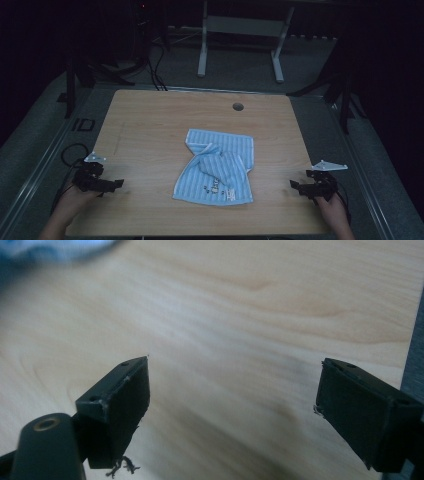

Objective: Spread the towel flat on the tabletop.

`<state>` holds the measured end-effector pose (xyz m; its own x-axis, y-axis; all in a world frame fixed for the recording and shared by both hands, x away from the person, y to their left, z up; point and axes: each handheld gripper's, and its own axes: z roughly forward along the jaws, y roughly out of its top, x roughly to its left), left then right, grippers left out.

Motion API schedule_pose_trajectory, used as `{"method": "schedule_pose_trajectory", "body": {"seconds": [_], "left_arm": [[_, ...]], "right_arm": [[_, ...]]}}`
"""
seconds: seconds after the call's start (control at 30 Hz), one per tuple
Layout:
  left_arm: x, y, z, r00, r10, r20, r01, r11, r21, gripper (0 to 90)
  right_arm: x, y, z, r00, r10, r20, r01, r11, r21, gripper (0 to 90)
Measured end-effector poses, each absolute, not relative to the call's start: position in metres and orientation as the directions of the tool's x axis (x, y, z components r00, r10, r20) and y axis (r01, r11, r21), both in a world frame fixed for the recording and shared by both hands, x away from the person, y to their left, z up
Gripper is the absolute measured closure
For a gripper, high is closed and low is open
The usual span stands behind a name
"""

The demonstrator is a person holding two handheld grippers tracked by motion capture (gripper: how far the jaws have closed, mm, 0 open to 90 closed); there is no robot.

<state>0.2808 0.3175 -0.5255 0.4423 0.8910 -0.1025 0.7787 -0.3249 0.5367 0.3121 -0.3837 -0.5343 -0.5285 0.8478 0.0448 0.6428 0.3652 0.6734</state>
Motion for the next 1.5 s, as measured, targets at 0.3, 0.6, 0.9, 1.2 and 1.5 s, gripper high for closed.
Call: {"method": "schedule_pose_trajectory", "body": {"seconds": [0.3, 0.6, 0.9, 1.2, 1.5], "left_arm": [[0.281, 0.309, -0.513, 0.541, 0.839, -0.055, 0.767, -0.465, 0.441, 5.6], [0.280, 0.305, -0.510, 0.601, 0.799, -0.019, 0.762, -0.565, 0.314, 5.6], [0.288, 0.290, -0.506, 0.653, 0.758, 0.009, 0.737, -0.637, 0.224, 5.6], [0.297, 0.268, -0.505, 0.685, 0.729, -0.001, 0.711, -0.668, 0.217, 5.6], [0.310, 0.225, -0.487, 0.740, 0.673, -0.013, 0.650, -0.710, 0.270, 5.6]], "right_arm": [[0.318, -0.366, -0.522, -0.632, 0.774, -0.016, 0.655, 0.546, 0.523, 13.7], [0.328, -0.347, -0.516, -0.690, 0.724, 0.004, 0.675, 0.641, 0.365, 13.7], [0.338, -0.322, -0.511, -0.748, 0.663, 0.022, 0.661, 0.743, 0.109, 13.9], [0.342, -0.314, -0.506, -0.761, 0.646, 0.056, 0.648, 0.758, 0.076, 13.8], [0.344, -0.302, -0.505, -0.789, 0.608, 0.088, 0.613, 0.771, 0.175, 13.7]]}}
